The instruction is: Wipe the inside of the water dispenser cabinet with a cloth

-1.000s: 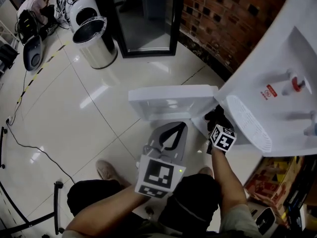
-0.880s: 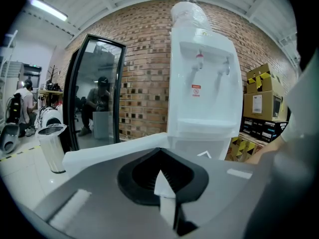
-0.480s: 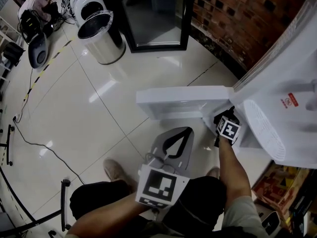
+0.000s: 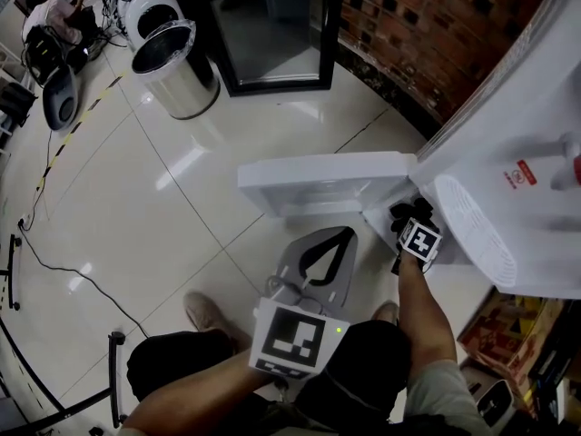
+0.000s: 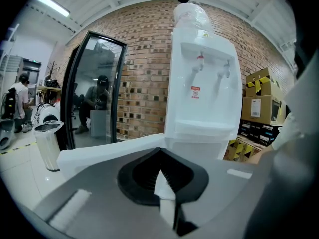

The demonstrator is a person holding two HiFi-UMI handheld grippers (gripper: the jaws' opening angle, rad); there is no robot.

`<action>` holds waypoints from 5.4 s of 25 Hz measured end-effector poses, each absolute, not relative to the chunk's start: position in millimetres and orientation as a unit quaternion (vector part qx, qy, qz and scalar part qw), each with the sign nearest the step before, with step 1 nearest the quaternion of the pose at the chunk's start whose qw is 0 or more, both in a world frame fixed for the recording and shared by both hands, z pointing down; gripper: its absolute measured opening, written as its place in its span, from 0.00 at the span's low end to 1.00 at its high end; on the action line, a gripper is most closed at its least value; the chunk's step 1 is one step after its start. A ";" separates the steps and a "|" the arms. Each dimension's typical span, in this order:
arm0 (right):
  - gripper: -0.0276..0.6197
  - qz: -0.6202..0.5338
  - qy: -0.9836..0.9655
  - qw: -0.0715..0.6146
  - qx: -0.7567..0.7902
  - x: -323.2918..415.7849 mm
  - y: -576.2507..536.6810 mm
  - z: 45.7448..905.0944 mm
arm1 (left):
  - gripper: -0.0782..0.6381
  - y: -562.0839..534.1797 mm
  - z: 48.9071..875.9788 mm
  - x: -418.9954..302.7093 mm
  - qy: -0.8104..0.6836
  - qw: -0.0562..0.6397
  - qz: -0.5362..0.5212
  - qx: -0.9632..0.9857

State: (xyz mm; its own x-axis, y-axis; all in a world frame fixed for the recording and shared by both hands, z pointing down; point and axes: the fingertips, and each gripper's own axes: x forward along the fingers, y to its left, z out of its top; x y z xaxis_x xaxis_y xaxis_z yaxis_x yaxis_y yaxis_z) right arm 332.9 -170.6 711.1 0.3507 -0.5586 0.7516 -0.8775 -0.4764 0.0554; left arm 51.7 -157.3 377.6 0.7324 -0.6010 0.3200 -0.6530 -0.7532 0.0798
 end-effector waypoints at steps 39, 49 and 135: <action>0.14 0.308 -0.554 0.131 0.762 258.7 -162.7 642.7 | 0.11 -148.4 348.1 38.4 -0.339 0.070 0.103 0.933; 0.14 0.298 -0.623 0.244 0.681 192.6 -191.9 688.5 | 0.11 -154.8 348.5 12.8 -0.353 0.072 0.111 0.926; 0.14 0.145 -0.603 0.030 0.784 315.4 126.9 251.2 | 0.38 -228.2 370.5 -2.8 -0.399 -0.054 0.260 0.878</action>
